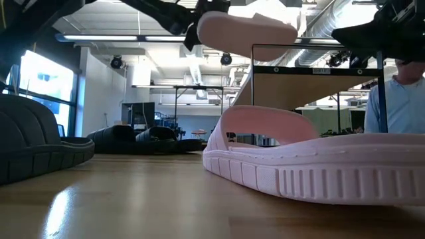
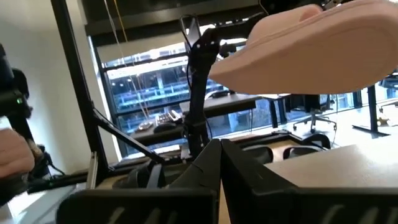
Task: Pick and place slides into the shelf
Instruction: Put the pink slide on the shelf
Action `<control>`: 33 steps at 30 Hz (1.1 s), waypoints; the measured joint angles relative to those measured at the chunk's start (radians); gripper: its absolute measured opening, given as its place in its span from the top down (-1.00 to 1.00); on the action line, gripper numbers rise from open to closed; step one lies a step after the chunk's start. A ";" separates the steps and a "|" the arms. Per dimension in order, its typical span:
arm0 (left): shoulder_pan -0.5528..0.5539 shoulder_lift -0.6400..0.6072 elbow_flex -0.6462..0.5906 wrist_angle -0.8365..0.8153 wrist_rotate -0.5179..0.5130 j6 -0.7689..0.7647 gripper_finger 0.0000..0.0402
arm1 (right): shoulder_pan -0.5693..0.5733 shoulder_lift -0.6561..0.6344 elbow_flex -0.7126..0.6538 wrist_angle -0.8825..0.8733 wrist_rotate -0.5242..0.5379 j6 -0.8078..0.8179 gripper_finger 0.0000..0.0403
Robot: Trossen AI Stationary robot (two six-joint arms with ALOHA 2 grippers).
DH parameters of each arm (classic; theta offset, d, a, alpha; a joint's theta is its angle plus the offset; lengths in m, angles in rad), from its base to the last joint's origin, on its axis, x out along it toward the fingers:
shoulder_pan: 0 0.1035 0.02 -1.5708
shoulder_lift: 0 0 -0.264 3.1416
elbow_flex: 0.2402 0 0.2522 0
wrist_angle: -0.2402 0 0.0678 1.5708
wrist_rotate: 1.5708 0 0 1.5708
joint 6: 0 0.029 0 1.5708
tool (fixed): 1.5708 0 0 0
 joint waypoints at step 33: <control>-0.136 0.054 0.001 -0.257 -0.636 0.603 1.00 | 0.000 0.000 0.000 -0.024 0.072 -0.095 1.00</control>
